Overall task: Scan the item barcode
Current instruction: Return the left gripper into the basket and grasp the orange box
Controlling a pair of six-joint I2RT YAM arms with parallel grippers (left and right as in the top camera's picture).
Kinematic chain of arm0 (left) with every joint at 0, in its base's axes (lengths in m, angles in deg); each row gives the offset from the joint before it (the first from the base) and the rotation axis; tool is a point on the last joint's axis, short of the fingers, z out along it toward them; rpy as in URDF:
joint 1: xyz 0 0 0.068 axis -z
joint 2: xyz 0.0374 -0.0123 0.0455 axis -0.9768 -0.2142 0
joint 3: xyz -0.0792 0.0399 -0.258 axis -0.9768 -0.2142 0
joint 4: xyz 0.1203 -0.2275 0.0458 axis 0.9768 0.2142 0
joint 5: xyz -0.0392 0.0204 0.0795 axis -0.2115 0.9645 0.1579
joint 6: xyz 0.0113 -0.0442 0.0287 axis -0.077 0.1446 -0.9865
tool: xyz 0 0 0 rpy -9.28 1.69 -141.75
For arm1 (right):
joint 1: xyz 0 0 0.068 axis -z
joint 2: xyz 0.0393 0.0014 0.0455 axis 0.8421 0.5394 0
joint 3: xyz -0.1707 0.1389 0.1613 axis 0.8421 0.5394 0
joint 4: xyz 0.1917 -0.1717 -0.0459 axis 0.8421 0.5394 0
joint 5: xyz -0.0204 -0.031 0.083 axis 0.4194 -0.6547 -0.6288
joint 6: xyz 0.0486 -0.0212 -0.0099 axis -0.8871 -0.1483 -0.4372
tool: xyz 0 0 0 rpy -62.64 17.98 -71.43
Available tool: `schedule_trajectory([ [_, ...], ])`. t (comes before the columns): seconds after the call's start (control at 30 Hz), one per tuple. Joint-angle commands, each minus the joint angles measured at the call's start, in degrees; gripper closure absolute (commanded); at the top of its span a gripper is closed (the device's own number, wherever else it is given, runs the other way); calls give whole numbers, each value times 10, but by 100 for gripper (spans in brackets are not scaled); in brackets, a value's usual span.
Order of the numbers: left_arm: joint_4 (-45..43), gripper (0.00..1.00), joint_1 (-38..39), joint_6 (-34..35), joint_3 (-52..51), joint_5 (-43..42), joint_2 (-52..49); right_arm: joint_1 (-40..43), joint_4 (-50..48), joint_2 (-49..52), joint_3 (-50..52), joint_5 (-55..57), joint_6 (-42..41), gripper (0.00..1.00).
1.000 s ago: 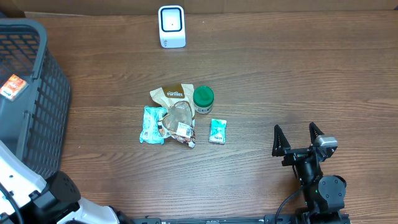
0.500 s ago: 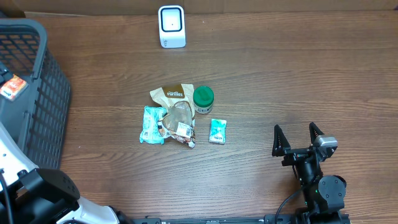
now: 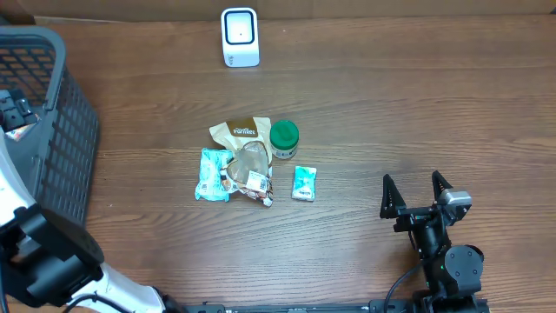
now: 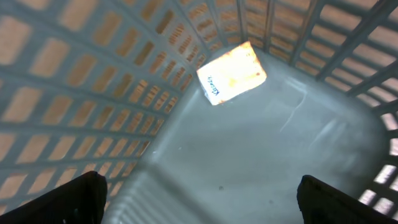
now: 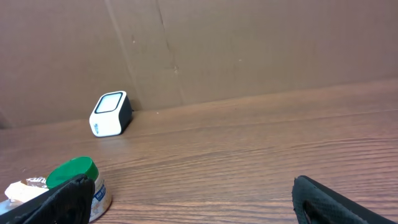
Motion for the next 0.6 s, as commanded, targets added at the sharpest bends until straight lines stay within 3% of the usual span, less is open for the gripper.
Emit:
schedule_trajectory([
  [0.0,-11,0,-6,-57,-6,-5,-35,2,-3,-6,6,-3,1,0],
  [0.27,-65,1,-6,-75,-6,-5,-68,2,-3,-6,6,-4,1,0],
  [0.57,-94,1,-6,-143,-7,-34,-97,2,-3,-6,6,-3,1,0],
])
